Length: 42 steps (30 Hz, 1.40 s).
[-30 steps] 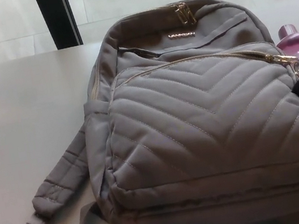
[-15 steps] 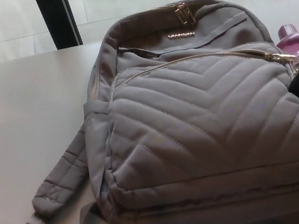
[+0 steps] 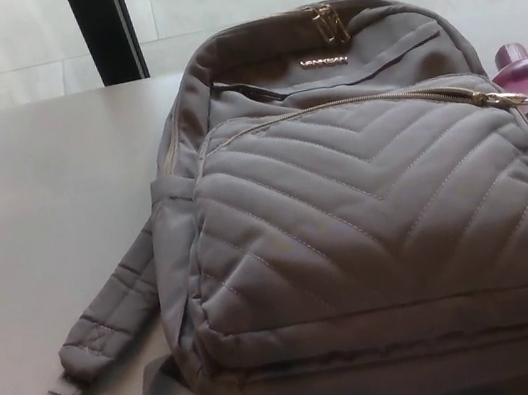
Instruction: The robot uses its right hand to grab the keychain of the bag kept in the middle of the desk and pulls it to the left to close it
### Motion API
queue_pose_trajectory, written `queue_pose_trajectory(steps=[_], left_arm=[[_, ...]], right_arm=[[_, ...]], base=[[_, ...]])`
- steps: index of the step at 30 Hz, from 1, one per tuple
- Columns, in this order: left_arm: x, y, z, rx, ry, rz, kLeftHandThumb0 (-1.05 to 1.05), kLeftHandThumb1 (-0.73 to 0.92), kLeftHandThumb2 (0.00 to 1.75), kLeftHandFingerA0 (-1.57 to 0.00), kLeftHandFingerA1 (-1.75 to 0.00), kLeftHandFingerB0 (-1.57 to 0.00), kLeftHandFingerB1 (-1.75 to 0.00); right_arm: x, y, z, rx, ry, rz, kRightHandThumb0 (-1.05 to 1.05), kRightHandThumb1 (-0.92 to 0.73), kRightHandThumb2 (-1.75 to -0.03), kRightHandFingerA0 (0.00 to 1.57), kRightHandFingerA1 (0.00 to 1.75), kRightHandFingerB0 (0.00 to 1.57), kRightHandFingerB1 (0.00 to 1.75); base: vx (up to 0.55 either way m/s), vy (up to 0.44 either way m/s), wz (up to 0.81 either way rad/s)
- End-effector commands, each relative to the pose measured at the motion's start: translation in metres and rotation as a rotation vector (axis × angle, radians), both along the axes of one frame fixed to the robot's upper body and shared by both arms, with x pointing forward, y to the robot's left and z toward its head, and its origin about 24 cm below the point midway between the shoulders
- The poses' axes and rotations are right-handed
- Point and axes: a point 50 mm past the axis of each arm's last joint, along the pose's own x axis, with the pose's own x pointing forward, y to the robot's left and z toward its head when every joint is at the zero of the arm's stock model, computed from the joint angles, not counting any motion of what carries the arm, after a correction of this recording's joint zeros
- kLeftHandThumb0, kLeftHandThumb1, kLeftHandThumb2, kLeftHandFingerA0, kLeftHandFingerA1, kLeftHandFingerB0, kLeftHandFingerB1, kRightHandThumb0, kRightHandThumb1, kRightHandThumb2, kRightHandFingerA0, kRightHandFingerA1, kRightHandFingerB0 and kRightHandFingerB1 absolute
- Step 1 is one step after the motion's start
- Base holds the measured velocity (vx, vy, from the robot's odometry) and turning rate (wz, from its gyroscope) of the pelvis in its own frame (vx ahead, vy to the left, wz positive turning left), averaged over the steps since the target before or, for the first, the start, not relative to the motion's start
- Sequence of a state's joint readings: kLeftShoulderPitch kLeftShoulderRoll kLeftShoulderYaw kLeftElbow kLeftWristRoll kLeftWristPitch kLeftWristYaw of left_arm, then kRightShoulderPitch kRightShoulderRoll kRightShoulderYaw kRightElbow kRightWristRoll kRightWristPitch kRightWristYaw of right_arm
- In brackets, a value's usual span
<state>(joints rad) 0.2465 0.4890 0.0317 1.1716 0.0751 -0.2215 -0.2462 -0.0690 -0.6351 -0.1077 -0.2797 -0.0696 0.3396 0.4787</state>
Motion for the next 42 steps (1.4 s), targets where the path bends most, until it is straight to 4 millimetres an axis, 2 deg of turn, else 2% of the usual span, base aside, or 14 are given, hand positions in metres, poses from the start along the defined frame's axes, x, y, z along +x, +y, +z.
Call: queue_pose_trajectory(steps=[1,12,13,18,19,21,22,24,25,26,34,35,40,42], left_arm=[[0.001,0.003,0.002,0.014,-0.005,0.004,-0.59,0.92,0.8,-0.4,-0.53,-0.3,-0.45],[0.001,0.0,0.0,-0.001,-0.016,0.019,-0.6,0.92,0.8,-0.4,-0.54,-0.3,-0.46],[0.001,0.0,0.0,0.009,-0.01,0.002,-0.52,0.78,1.18,-0.44,-0.65,-0.19,-0.51],[0.001,0.0,0.0,0.006,-0.004,-0.004,-0.6,0.92,0.82,-0.4,-0.52,-0.3,-0.45],[0.0,0.001,0.001,0.011,-0.004,-0.02,-0.5,0.79,1.19,-0.44,-0.65,-0.19,-0.51],[0.0,0.001,0.001,0.007,-0.01,-0.008,-0.6,0.92,0.83,-0.41,-0.54,-0.29,-0.46],[-0.001,0.001,0.001,0.006,-0.012,0.002,-0.51,0.78,1.18,-0.44,-0.65,-0.19,-0.51],[-0.003,0.0,0.0,0.002,-0.005,0.009,-0.52,0.76,1.19,-0.41,-0.64,-0.17,-0.51],[-0.003,0.0,0.0,-0.001,-0.006,0.004,-0.65,0.92,0.8,-0.39,-0.52,-0.29,-0.45],[-0.005,0.0,0.001,-0.005,-0.008,0.002,-0.55,0.77,1.19,-0.41,-0.64,-0.16,-0.5],[-0.006,0.001,0.001,-0.001,-0.005,-0.001,-0.51,0.77,1.19,-0.41,-0.64,-0.18,-0.51],[-0.007,0.001,0.001,0.0,-0.005,0.004,-0.64,0.92,0.84,-0.4,-0.54,-0.28,-0.46],[-0.009,0.0,0.001,-0.005,-0.01,0.017,-0.6,0.92,0.83,-0.4,-0.55,-0.28,-0.46],[-0.011,-0.001,0.0,-0.013,-0.014,0.029,-0.6,0.92,0.86,-0.39,-0.55,-0.28,-0.47]], right_arm=[[-0.001,-0.004,-0.001,0.019,0.038,-0.029,-0.33,-0.61,-0.61,0.86,1.64,0.09,0.23],[0.004,-0.002,-0.002,-0.027,0.071,-0.011,-0.36,-0.64,-0.59,0.89,1.66,0.18,0.31],[0.005,-0.002,0.0,-0.048,0.091,-0.015,-0.44,-0.59,-0.7,0.95,1.59,0.17,0.37],[0.012,-0.007,0.0,-0.066,0.153,-0.036,-0.18,-0.68,-0.61,0.88,1.71,0.31,0.38],[0.018,-0.009,-0.002,-0.092,0.167,-0.039,-0.17,-0.7,-0.61,0.89,1.72,0.34,0.4],[0.02,-0.01,-0.001,-0.102,0.171,-0.037,-0.17,-0.71,-0.62,0.89,1.72,0.37,0.42],[0.021,-0.011,-0.001,-0.112,0.172,-0.037,-0.19,-0.72,-0.63,0.89,1.71,0.41,0.45],[0.022,-0.014,-0.001,-0.199,0.182,-0.03,-0.18,-0.79,-0.64,0.86,1.69,0.54,0.49],[0.024,-0.016,-0.002,-0.209,0.184,-0.03,-0.17,-0.8,-0.64,0.87,1.68,0.55,0.5],[0.024,-0.017,-0.003,-0.222,0.182,-0.024,-0.18,-0.84,-0.66,0.85,1.66,0.62,0.53],[0.023,-0.027,-0.012,-0.314,0.159,-0.029,-0.19,-0.82,-0.72,0.87,1.61,0.75,0.62],[0.021,-0.028,-0.015,-0.305,0.144,-0.031,-0.18,-0.8,-0.73,0.87,1.6,0.79,0.67],[0.02,-0.022,-0.017,-0.3,0.085,-0.008,-0.18,-0.81,-0.75,0.84,1.56,0.72,0.96],[0.018,-0.019,-0.019,-0.24,0.041,0.0,-0.25,-0.82,-0.7,0.76,1.66,0.57,1.34]], base=[[0.0,0.0,0.0],[0.0,0.0,0.0],[0.0,0.0,0.0],[0.0,0.0,0.0],[0.0,0.0,0.0],[0.0,0.0,0.0],[0.0,0.0,0.0],[0.0,0.0,0.0],[0.0,0.0,0.0],[0.0,0.0,0.0],[0.0,0.0,0.0],[0.0,0.0,0.0],[0.0,0.0,0.0],[0.0,0.0,0.0]])
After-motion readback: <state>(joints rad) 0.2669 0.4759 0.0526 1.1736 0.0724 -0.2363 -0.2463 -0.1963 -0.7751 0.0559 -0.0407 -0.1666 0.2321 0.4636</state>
